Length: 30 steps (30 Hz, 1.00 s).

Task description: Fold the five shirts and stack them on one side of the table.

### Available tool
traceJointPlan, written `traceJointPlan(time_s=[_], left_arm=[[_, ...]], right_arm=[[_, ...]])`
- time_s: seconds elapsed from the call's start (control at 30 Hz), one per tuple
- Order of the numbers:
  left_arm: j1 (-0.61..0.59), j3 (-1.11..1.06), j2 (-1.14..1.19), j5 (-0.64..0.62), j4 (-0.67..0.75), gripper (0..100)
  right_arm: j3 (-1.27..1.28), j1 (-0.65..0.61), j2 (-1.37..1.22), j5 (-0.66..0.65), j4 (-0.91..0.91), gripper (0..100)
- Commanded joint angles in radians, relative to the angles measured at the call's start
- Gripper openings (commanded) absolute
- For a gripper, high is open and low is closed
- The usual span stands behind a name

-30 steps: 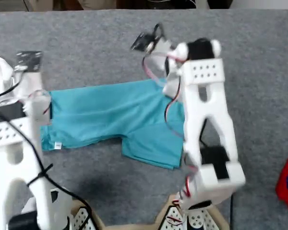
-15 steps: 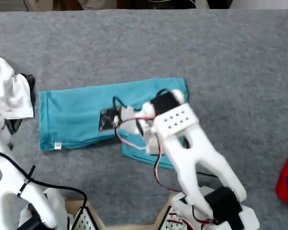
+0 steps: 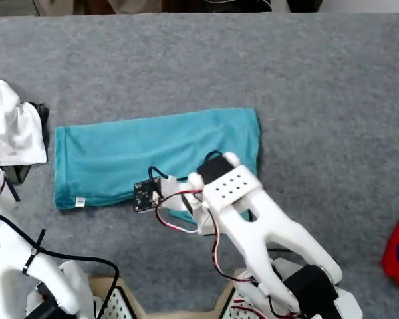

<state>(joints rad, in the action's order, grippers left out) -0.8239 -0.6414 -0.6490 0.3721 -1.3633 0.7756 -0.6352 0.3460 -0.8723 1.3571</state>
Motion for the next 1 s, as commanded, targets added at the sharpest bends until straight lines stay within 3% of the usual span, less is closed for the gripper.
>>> traceJointPlan(time_s=[0.0,0.2,0.37,0.97], left_arm=[[0.000,0.006,-0.022,0.002,0.037,2],[0.002,0.014,-0.021,0.002,0.040,2],[0.000,0.009,-0.021,0.003,0.040,2],[0.000,0.015,-0.028,0.006,0.038,2]], right_arm=[[0.036,-0.012,0.030,0.048,-0.087,11.5],[0.139,-0.012,0.030,0.121,-0.198,11.7],[0.225,-0.012,0.030,0.193,-0.316,18.7],[0.361,-0.048,0.028,0.163,-0.393,18.8]])
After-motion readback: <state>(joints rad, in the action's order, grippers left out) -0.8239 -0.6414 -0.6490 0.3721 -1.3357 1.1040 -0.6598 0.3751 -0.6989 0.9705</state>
